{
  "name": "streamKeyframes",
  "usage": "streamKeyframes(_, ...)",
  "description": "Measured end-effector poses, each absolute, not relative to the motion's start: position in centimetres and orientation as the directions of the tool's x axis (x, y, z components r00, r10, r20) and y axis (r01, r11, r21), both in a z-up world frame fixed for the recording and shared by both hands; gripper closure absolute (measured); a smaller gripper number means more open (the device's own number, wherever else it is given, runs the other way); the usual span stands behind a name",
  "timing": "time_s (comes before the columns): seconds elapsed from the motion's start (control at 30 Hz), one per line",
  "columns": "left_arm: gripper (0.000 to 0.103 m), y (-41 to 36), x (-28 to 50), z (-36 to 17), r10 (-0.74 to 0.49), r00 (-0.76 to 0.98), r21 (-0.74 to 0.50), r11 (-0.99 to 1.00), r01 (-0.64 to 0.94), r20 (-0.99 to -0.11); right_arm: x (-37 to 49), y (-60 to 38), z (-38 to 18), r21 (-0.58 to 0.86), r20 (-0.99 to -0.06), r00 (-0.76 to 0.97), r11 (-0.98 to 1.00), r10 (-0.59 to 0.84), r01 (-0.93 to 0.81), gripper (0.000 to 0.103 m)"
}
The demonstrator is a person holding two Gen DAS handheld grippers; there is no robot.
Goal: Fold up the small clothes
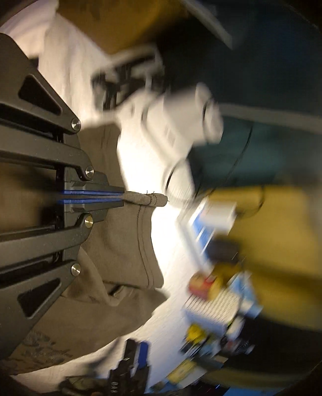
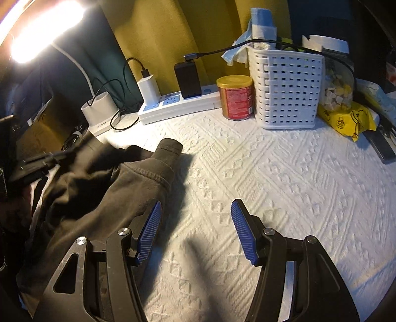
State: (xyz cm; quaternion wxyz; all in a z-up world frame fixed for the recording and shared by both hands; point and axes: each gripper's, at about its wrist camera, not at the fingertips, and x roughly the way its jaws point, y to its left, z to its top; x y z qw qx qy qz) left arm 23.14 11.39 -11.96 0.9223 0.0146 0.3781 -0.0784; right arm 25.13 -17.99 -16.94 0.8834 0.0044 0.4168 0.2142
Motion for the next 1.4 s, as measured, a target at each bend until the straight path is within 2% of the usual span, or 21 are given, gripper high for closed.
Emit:
streamKeyframes(0.2, 0.102, 15.1, 22.9, -13.1, -0.066, 0.705, -0.029, 0.998, 0.064, -0.706, 26.2, -16.6, -17.4, 0.189, -0.748, 0.541, 0.904, 0.385, -0.383, 0.041)
streamKeyframes(0.4, 0.101, 14.1, 22.6, -13.4, 0.035, 0.653, 0.049, 0.999, 0.002, -0.757, 28.0, -16.1, -17.8, 0.227, -0.761, 0.525, 0.914, 0.381, -0.336, 0.041)
streamKeyframes(0.5, 0.1, 13.6, 21.6, -12.6, -0.033, 0.653, -0.008, 0.999, 0.042, -0.757, 28.8, -16.0, -17.9, 0.254, -0.762, 0.515, 0.912, 0.394, -0.322, 0.041)
streamKeyframes(0.57, 0.086, 13.0, 20.9, -12.3, -0.123, 0.643, -0.087, 0.992, 0.087, -0.756, 29.1, -16.0, -18.1, 0.286, -0.759, 0.501, 0.905, 0.415, -0.316, 0.041)
streamKeyframes(0.63, 0.042, 12.4, 20.2, -12.2, -0.185, 0.641, -0.147, 0.983, 0.114, -0.745, 29.2, -15.8, -18.1, 0.304, -0.755, 0.498, 0.9, 0.427, -0.312, 0.043)
streamKeyframes(0.67, 0.039, 12.1, 20.0, -12.2, -0.215, 0.638, -0.174, 0.977, 0.128, -0.739, 29.2, -15.7, -18.1, 0.313, -0.753, 0.493, 0.896, 0.436, -0.314, 0.05)
streamKeyframes(0.77, 0.039, 10.9, 20.0, -13.1, -0.244, 0.615, -0.174, 0.969, 0.173, -0.75, 29.3, -15.4, -18.3, 0.342, -0.752, 0.47, 0.883, 0.462, -0.32, 0.059)
streamKeyframes(0.87, 0.039, 10.1, 20.3, -14.5, -0.246, 0.579, -0.154, 0.967, 0.204, -0.777, 29.1, -15.0, -18.3, 0.333, -0.751, 0.472, 0.882, 0.462, -0.332, 0.06)
streamKeyframes(0.9, 0.046, 9.9, 20.4, -14.8, -0.255, 0.575, -0.156, 0.964, 0.217, -0.778, 29.2, -14.9, -18.3, 0.339, -0.748, 0.469, 0.878, 0.469, -0.338, 0.065)
streamKeyframes(0.93, 0.064, 9.8, 20.3, -14.9, -0.256, 0.572, -0.152, 0.963, 0.223, -0.779, 29.2, -14.8, -18.3, 0.344, -0.747, 0.462, 0.873, 0.478, -0.346, 0.07)
streamKeyframes(0.97, 0.07, 9.8, 20.3, -14.9, -0.251, 0.573, -0.145, 0.964, 0.225, -0.78, 29.2, -14.5, -18.4, 0.356, -0.745, 0.447, 0.861, 0.496, -0.363, 0.081)
streamKeyframes(1.03, 0.098, 10.0, 20.3, -14.6, -0.261, 0.577, -0.154, 0.961, 0.229, -0.774, 29.1, -13.8, -18.6, 0.342, -0.743, 0.448, 0.857, 0.498, -0.386, 0.086)
streamKeyframes(1.1, 0.098, 10.5, 20.1, -13.9, -0.262, 0.598, -0.16, 0.963, 0.218, -0.758, 29.0, -13.6, -18.3, 0.327, -0.734, 0.459, 0.853, 0.5, -0.405, 0.091)
streamKeyframes(1.27, 0.099, 11.7, 19.6, -12.3, -0.234, 0.645, -0.15, 0.972, 0.183, -0.727, 29.2, -13.0, -16.8, 0.288, -0.708, 0.497, 0.849, 0.501, -0.444, 0.092)
streamKeyframes(1.4, 0.099, 12.9, 20.4, -13.7, -0.204, 0.624, -0.151, 0.979, 0.137, -0.755, 29.9, -11.5, -16.6, 0.245, -0.711, 0.506, 0.846, 0.489, -0.473, 0.091)
